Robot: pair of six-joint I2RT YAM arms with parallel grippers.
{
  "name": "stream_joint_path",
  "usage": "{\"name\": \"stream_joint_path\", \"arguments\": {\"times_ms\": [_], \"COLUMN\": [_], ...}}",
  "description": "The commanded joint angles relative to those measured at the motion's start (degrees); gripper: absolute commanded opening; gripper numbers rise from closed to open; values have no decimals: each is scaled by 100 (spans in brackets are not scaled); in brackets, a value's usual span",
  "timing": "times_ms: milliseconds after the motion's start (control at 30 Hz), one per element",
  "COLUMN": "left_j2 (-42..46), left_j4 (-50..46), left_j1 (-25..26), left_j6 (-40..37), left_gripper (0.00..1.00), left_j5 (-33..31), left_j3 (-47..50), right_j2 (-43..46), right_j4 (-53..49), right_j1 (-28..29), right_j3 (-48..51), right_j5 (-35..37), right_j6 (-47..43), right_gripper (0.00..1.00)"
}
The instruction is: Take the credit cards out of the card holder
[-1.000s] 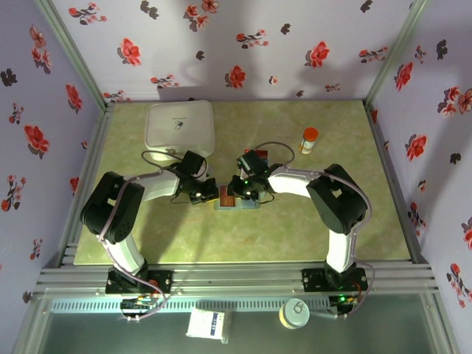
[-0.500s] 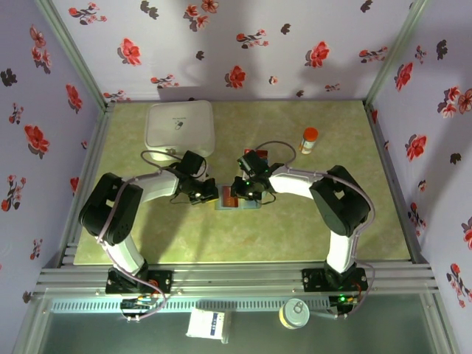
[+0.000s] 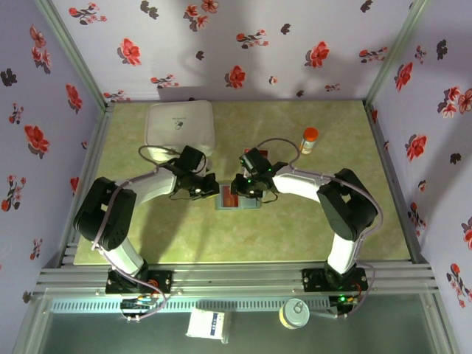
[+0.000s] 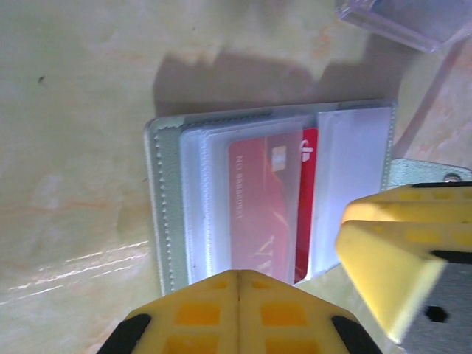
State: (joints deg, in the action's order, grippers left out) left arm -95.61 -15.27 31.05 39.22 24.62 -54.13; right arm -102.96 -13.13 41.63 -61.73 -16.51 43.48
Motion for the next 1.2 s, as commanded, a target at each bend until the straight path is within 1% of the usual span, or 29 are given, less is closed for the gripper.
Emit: {"name": "stream_joint_path", "arguments": {"times_ms": [0, 567, 800, 1167], "left_j2": [-134, -611, -669, -661], "left_j4": [-115, 173, 130, 113], "left_j1": [110, 156, 156, 156], "left_j6": [37, 77, 33, 14], "left_gripper": [0, 0, 0, 0], "left_j5": [62, 42, -19, -37], "left_j3": [-185, -48, 18, 91], "right_j2": [109, -6, -167, -383], "right_j4": [141, 284, 360, 434], "right_j1": [-13, -93, -146, -181], "right_j3": [124, 167, 170, 221], "right_j5": [0, -137, -307, -303], "right_j6": [62, 160, 213, 231], "right_gripper": [26, 27, 28, 30]}}
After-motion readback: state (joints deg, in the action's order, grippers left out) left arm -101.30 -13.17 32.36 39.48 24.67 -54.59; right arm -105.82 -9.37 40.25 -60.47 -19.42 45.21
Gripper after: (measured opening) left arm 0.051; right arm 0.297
